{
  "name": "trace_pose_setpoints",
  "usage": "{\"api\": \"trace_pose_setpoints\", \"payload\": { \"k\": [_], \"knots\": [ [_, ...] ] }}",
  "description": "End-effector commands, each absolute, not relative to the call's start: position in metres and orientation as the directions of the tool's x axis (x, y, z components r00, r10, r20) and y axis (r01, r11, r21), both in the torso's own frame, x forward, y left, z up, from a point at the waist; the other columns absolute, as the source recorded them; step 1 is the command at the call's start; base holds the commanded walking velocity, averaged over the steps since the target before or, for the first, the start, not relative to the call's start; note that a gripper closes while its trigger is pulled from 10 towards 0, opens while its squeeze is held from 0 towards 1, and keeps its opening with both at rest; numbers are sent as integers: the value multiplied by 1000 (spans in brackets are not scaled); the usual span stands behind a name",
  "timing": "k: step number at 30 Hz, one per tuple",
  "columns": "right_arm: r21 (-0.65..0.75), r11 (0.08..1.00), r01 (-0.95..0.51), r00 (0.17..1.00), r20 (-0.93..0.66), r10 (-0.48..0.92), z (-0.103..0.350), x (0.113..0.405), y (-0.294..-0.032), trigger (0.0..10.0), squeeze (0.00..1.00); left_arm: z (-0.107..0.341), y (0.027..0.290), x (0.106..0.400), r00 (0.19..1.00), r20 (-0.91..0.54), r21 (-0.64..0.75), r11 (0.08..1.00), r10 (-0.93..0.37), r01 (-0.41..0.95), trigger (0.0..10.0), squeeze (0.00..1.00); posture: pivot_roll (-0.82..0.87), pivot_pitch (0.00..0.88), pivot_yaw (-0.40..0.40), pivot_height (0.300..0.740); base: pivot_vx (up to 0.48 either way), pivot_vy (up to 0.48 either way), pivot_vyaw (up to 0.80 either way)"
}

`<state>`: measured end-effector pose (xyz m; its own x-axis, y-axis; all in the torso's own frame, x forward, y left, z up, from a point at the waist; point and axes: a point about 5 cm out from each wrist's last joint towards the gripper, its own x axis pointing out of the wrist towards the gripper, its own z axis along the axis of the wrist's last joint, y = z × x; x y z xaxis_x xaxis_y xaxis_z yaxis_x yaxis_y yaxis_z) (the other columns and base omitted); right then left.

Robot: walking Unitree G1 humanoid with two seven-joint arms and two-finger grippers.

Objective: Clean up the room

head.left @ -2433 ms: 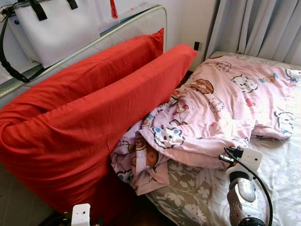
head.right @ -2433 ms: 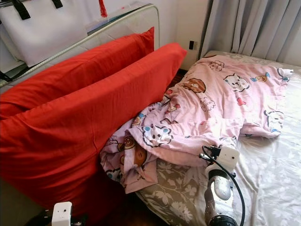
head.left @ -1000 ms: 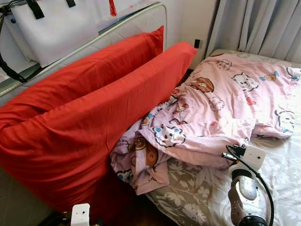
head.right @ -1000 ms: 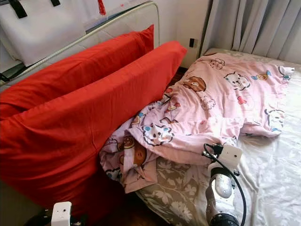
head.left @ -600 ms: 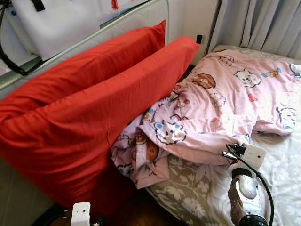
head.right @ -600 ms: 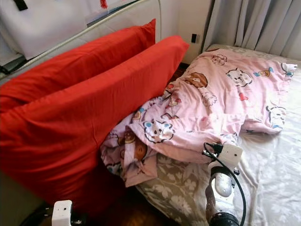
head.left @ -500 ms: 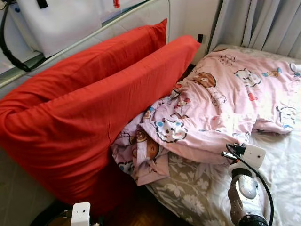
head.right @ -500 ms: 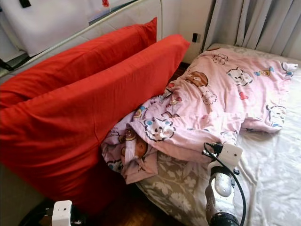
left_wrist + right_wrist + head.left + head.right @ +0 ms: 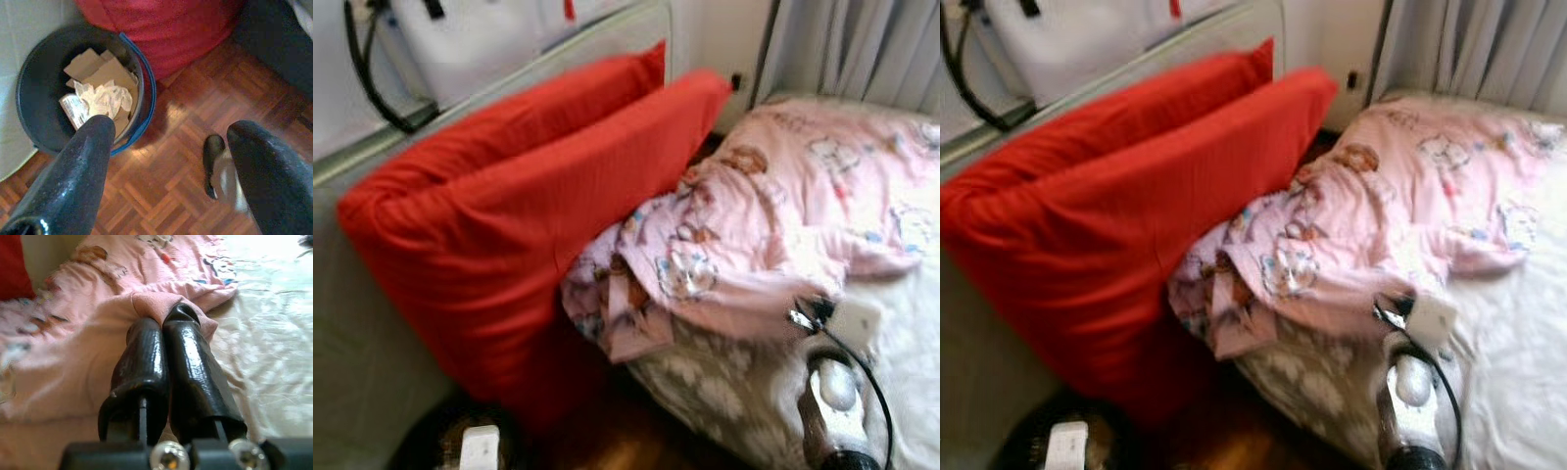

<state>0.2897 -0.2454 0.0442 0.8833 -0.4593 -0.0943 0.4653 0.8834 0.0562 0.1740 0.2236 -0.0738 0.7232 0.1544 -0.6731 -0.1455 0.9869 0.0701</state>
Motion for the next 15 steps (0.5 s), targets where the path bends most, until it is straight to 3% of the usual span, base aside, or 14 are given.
{"api": "trace_pose_setpoints", "payload": {
  "k": [1,15],
  "knots": [
    [58,880,471,881,-77,-467,46,290,-243,10000,0,-75,227,170,713,-684,85,987,155,-133,10000,0,-54,66,59,740,-247,0,0],
    [28,860,509,860,-38,-508,51,288,-248,10000,0,-75,227,169,713,-685,86,989,149,-123,10000,0,-57,58,60,740,-248,0,0]
  ]
}}
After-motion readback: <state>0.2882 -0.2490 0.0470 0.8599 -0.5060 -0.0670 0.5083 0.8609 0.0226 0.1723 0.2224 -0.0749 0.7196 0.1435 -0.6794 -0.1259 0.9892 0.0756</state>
